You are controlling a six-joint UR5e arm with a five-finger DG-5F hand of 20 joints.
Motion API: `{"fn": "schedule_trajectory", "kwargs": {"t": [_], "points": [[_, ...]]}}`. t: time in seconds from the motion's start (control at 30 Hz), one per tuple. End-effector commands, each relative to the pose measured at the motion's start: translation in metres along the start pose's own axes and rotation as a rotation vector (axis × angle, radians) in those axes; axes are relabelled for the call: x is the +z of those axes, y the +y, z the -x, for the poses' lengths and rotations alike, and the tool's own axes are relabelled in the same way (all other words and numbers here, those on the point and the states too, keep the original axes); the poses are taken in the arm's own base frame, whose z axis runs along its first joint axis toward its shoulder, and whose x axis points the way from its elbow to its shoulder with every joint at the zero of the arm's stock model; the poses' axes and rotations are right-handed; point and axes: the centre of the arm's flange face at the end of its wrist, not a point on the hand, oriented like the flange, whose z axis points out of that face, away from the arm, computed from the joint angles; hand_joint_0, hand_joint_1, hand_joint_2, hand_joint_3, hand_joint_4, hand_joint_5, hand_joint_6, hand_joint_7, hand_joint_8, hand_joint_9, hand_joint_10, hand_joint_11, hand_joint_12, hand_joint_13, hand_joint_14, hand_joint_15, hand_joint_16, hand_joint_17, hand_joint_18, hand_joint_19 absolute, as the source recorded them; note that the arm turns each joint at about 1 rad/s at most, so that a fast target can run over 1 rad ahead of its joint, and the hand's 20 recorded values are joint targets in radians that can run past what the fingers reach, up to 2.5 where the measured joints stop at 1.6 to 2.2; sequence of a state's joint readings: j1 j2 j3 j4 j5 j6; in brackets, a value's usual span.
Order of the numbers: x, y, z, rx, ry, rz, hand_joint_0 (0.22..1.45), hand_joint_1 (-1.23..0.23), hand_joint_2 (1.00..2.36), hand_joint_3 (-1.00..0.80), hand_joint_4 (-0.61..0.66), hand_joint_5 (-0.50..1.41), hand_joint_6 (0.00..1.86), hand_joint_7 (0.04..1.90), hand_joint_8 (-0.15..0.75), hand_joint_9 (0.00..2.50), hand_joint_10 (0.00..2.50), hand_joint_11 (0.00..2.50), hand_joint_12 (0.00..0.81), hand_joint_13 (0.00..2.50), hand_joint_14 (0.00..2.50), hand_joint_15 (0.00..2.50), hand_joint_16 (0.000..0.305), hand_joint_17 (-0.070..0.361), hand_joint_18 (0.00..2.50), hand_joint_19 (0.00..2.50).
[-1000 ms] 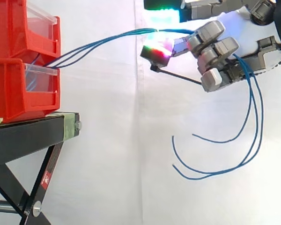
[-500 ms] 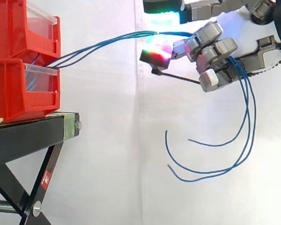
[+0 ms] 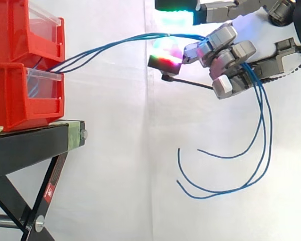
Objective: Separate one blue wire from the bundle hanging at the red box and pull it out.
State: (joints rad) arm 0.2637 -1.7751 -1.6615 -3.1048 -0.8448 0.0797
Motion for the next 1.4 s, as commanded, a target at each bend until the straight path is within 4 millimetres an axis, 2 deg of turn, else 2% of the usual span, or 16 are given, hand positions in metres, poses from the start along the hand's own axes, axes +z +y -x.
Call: {"fn": "schedule_trajectory", "kwargs": {"t": [0.0,0.33,0.47,0.67,1.0,1.1,1.23,1.37], "points": [[0.0003,-0.0005,-0.0002,-0.001,-0.001,-0.001,0.55,-0.86,1.00,-0.50,0.24,-0.23,0.94,0.87,0.353,1.00,1.13,1.39,0.438,1.05,1.36,1.45,0.052,0.117,1.14,1.00],[-0.0004,0.0002,-0.0007,0.000,0.001,0.001,0.55,-0.86,1.00,-0.49,0.17,-0.18,0.93,0.94,0.336,1.24,0.90,1.56,0.427,1.20,1.17,1.51,0.052,0.117,1.22,1.02],[-0.0004,0.0002,-0.0007,0.000,0.001,0.001,0.57,-0.83,1.01,-0.42,0.15,-0.16,0.93,0.98,0.338,1.34,0.80,1.64,0.415,1.25,1.10,1.56,0.051,0.115,1.25,1.03],[-0.0004,0.0002,-0.0007,0.006,0.001,0.001,0.56,-0.77,1.01,-0.41,0.13,-0.15,0.91,1.04,0.321,1.40,0.69,1.69,0.411,1.28,1.07,1.56,0.051,0.116,1.26,1.03],[-0.0007,0.0002,-0.0015,0.006,0.002,0.001,0.63,-0.83,1.02,-0.29,0.07,-0.14,0.92,1.08,0.313,1.43,0.66,1.71,0.398,1.31,0.99,1.62,0.049,0.110,1.28,1.03],[-0.0004,0.0002,-0.0007,0.006,0.001,0.001,0.64,-0.84,1.02,-0.24,0.03,-0.14,0.92,1.11,0.320,1.43,0.67,1.74,0.399,1.32,0.99,1.61,0.049,0.109,1.28,1.02],[-0.0004,0.0002,-0.0007,0.006,0.001,0.001,0.66,-0.87,1.03,-0.12,-0.07,-0.14,0.94,1.26,0.320,1.42,0.70,1.73,0.392,1.34,0.96,1.64,0.048,0.108,1.29,1.02],[-0.0005,0.0001,-0.0006,0.013,0.000,-0.001,0.69,-0.87,1.03,-0.05,-0.12,-0.16,0.96,1.28,0.319,1.37,0.79,1.69,0.393,1.35,0.96,1.66,0.049,0.109,1.29,1.01]]}}
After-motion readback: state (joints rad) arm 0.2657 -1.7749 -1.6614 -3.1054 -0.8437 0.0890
